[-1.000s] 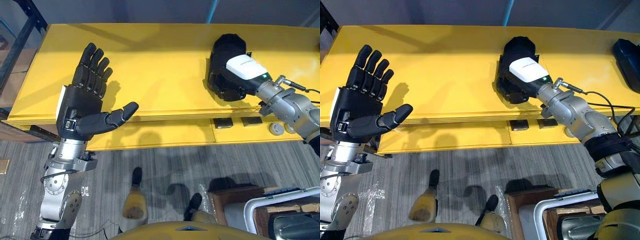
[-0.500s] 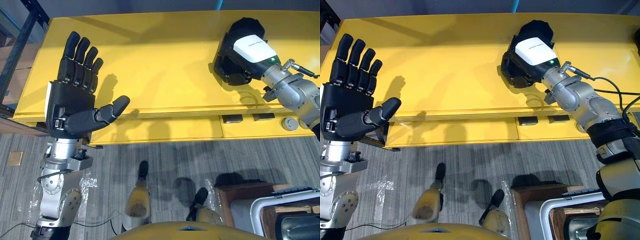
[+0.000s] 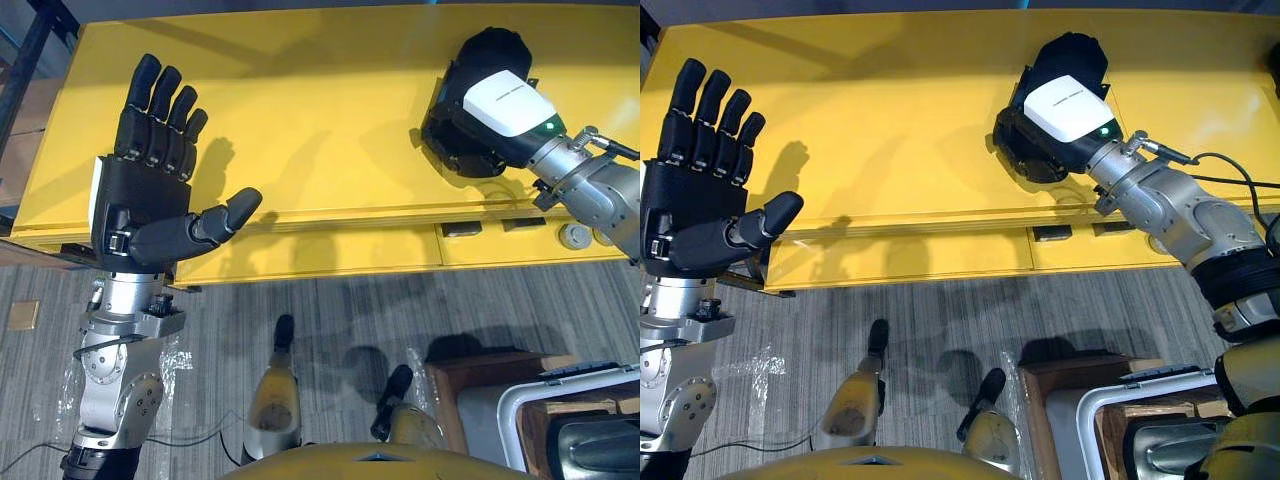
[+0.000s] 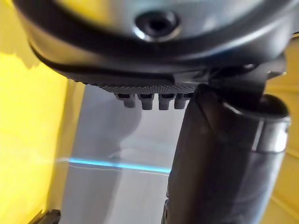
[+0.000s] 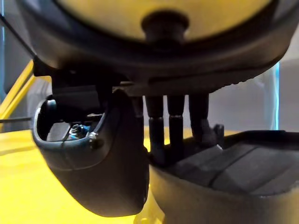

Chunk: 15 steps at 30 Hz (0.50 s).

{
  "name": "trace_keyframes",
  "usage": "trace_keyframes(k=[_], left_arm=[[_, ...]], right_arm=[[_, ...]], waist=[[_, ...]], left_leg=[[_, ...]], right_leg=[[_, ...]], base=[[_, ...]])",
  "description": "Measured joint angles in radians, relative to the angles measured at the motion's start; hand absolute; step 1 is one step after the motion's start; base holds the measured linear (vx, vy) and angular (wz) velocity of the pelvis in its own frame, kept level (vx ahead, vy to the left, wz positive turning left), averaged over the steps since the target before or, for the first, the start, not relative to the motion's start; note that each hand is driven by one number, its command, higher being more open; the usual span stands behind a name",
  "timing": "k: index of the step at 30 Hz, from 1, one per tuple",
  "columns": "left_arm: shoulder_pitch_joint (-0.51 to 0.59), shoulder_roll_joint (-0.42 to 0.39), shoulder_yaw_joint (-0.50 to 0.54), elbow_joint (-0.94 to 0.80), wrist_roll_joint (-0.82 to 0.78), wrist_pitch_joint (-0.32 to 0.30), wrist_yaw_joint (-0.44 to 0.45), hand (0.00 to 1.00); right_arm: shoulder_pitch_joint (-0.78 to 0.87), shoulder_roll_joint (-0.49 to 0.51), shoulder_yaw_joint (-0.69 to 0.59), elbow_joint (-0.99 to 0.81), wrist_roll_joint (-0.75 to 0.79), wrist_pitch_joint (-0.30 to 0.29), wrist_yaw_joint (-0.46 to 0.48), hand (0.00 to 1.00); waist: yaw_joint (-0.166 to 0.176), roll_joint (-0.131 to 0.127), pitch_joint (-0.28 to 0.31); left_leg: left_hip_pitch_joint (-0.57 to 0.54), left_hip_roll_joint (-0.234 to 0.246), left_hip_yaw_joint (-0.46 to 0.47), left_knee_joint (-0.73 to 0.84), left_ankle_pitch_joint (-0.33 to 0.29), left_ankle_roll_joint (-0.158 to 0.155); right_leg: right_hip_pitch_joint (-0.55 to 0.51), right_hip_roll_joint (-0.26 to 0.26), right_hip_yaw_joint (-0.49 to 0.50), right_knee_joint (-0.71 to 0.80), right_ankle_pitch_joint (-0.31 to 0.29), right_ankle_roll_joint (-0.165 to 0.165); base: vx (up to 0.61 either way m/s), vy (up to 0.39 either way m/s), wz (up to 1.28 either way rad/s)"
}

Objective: Walk over and take three plastic housings, then place them on the shelf

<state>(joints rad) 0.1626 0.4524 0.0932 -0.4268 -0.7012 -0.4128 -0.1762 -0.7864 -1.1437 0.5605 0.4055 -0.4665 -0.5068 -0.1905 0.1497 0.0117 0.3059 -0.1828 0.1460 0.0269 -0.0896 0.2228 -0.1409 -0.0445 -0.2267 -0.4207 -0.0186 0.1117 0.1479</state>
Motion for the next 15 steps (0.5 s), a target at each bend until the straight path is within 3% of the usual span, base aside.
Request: trace_keyframes(k=[6, 10, 15], left_arm=[[0.001, 0.024, -0.001, 0.0, 0.0, -0.002, -0.01, 1.0], [0.004, 0.008, -0.003, 0.0, 0.0, -0.005, -0.014, 1.0], [0.022, -0.048, -0.011, 0.0, 0.0, -0.003, -0.019, 1.0]], right_arm=[[0.121, 0.0, -0.051, -0.024, -0.008, 0.022, -0.013, 1.0], [0.19, 0.01, -0.22, -0.059, -0.085, 0.054, -0.073, 1.0], [0.23, 0.067, -0.374, -0.071, -0.086, 0.091, -0.104, 1.0]], waist=[[-0.006, -0.007, 0.002], [-0.023, -0.011, -0.001], [-0.05, -0.025, -0.081]], left_leg=[[0.023, 0.002, 0.015, 0.0, -0.002, -0.001], [0.051, 0.004, 0.03, -0.001, -0.008, -0.001], [0.079, 0.005, 0.053, -0.001, -0.02, -0.004]], right_leg=[[0.014, 0.0, 0.012, 0.0, 0.001, 0.001], [0.032, 0.0, 0.026, -0.003, 0.002, 0.003], [0.05, 0.0, 0.044, -0.016, 0.004, 0.007]], base=[[-0.01, -0.014, -0.07], [-0.01, -0.015, -0.09], [0.02, -0.021, -0.13]])
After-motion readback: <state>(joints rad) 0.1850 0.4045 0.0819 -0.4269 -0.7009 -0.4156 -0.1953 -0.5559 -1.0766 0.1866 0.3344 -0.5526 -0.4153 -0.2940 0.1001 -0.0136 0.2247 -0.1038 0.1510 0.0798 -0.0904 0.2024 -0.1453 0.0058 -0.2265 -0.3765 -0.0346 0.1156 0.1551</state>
